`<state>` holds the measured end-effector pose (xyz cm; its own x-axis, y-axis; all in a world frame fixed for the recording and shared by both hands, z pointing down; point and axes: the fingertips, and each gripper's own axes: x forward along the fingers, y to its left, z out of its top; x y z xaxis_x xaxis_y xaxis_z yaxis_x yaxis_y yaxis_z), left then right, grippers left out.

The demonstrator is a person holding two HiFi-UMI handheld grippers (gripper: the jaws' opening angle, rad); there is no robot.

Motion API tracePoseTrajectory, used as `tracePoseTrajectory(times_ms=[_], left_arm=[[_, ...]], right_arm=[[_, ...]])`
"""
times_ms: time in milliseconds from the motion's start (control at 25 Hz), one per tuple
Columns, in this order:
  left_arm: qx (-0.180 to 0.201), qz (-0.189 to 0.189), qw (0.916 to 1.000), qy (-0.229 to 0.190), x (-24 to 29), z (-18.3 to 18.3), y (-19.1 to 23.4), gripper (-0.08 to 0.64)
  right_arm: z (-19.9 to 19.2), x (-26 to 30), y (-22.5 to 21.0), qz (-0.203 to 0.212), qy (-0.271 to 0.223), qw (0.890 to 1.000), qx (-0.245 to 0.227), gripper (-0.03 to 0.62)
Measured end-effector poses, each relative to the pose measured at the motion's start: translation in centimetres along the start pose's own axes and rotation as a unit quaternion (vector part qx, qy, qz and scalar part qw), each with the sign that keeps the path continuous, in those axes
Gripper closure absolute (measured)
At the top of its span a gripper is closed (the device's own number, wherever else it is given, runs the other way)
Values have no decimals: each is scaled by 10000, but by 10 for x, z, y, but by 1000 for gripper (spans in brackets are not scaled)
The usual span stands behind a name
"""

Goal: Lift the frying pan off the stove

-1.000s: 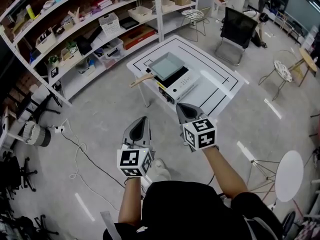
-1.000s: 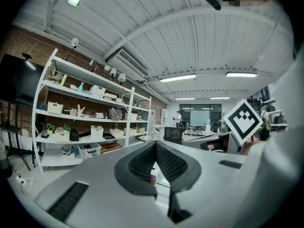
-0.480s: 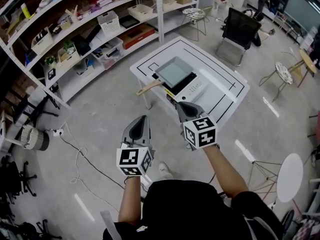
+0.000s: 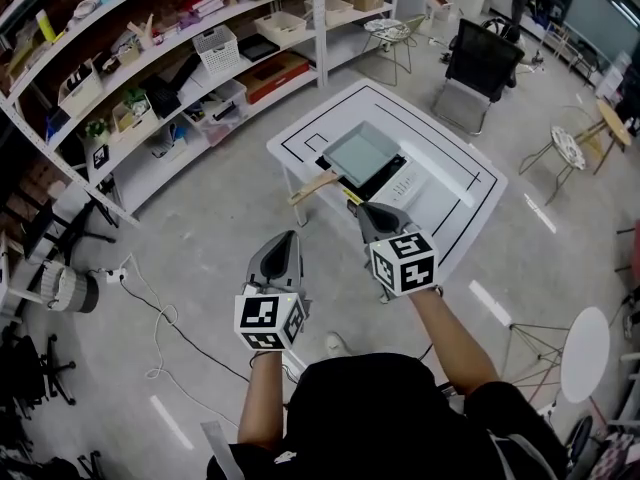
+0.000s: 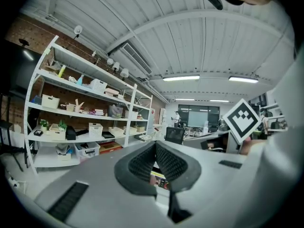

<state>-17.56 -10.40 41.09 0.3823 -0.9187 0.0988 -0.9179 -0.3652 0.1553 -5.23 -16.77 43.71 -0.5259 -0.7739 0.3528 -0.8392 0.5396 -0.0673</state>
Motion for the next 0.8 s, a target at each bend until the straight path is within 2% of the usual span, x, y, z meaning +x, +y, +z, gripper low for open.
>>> tracePoseTrajectory(times_ms=[360,800], left_arm=[[-68,-71,9999,58,14,-6,24,552],[44,-145,9997,200,59,-6,34,552]], right_arm=[[1,26,0,-79,70,9999,-52,591],[7,63,-28,-51,114,9999,11,591]])
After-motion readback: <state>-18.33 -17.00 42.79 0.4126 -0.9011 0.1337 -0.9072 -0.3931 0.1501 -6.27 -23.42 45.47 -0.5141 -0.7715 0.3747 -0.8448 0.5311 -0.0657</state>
